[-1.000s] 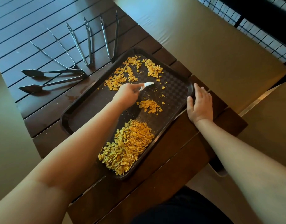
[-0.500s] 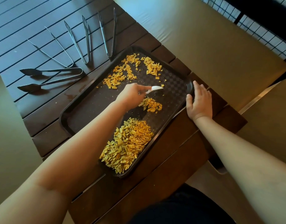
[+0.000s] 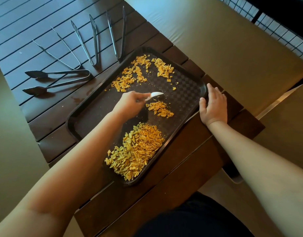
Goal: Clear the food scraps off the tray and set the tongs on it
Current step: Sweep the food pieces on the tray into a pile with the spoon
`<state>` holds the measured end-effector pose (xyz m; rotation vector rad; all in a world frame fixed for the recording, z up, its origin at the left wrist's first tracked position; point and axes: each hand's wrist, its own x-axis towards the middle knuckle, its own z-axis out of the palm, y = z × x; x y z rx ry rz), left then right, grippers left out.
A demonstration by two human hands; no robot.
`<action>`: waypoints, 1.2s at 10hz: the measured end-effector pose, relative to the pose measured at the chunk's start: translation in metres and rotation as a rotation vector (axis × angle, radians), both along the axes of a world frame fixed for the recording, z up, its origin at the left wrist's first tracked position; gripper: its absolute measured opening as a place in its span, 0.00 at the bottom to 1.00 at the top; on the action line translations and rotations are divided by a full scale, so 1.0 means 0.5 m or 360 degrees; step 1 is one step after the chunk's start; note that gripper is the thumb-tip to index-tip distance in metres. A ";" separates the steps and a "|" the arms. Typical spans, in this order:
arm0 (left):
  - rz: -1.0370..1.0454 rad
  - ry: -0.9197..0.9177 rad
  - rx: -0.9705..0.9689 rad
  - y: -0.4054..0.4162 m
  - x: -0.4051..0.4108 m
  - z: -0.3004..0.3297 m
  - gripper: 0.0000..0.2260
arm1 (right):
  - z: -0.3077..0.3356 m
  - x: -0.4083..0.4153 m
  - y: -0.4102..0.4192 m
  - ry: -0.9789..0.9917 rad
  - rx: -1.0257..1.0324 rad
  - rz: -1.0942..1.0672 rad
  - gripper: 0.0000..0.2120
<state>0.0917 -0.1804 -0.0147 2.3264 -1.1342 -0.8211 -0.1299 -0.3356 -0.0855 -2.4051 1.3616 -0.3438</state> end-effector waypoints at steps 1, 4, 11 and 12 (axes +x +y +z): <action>0.0069 -0.0042 0.0019 -0.006 -0.005 -0.015 0.15 | -0.001 0.000 0.000 0.0005 0.0000 0.0006 0.29; -0.0424 -0.0004 0.0194 0.039 -0.014 -0.009 0.14 | 0.000 -0.001 0.001 -0.0002 0.0004 0.0003 0.29; -0.0413 -0.0084 0.0207 0.073 0.007 -0.021 0.15 | -0.003 0.001 0.000 -0.0033 -0.0013 0.0002 0.29; -0.0477 -0.0048 0.0217 0.082 0.013 -0.008 0.14 | -0.004 -0.001 0.001 -0.0028 -0.0009 0.0001 0.29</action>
